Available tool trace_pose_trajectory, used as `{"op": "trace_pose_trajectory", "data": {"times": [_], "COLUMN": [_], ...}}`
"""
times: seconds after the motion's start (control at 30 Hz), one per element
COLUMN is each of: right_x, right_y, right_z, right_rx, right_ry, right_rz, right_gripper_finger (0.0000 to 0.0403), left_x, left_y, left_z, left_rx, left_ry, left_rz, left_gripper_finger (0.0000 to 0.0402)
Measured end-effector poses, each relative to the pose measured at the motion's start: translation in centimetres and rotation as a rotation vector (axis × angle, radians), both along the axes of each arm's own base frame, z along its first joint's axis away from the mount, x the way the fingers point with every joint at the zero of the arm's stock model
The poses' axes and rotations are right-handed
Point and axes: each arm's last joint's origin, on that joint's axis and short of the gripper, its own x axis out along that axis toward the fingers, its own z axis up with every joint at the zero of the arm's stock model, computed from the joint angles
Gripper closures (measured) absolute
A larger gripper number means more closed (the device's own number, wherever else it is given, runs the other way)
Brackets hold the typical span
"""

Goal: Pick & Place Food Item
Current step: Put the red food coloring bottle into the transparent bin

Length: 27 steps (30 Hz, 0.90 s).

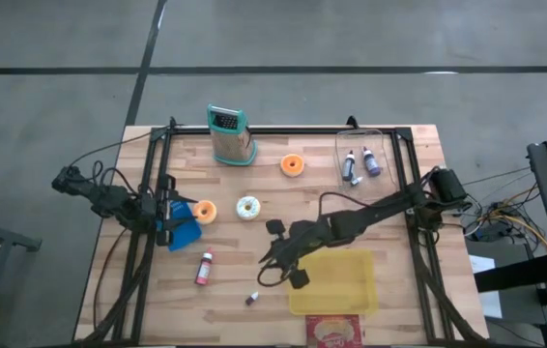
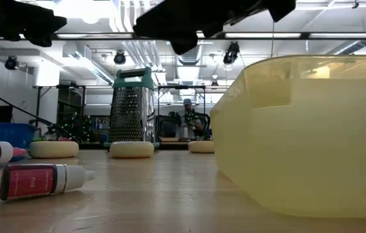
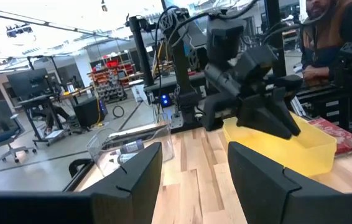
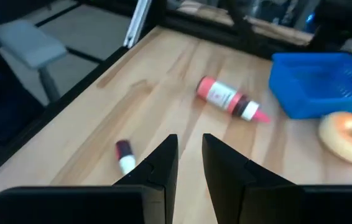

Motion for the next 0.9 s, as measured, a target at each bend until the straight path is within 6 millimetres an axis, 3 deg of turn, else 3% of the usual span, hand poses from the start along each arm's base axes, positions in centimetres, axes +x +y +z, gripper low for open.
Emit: {"op": "trace_pose_trajectory", "data": {"times": [0.9], "right_x": [5.2], "right_y": [3.3], "right_z": [-7.2], "right_rx": [0.101], "right_ry": [0.147], "right_rz": [0.170], "right_gripper_finger": [0.0344], "left_x": [0.0], "left_y": [0.0], "left_z": [-0.1], "left_rx": [0.007], "left_ry": [0.014], "left_rz": [-0.003], "left_gripper_finger": [0.0213]}}
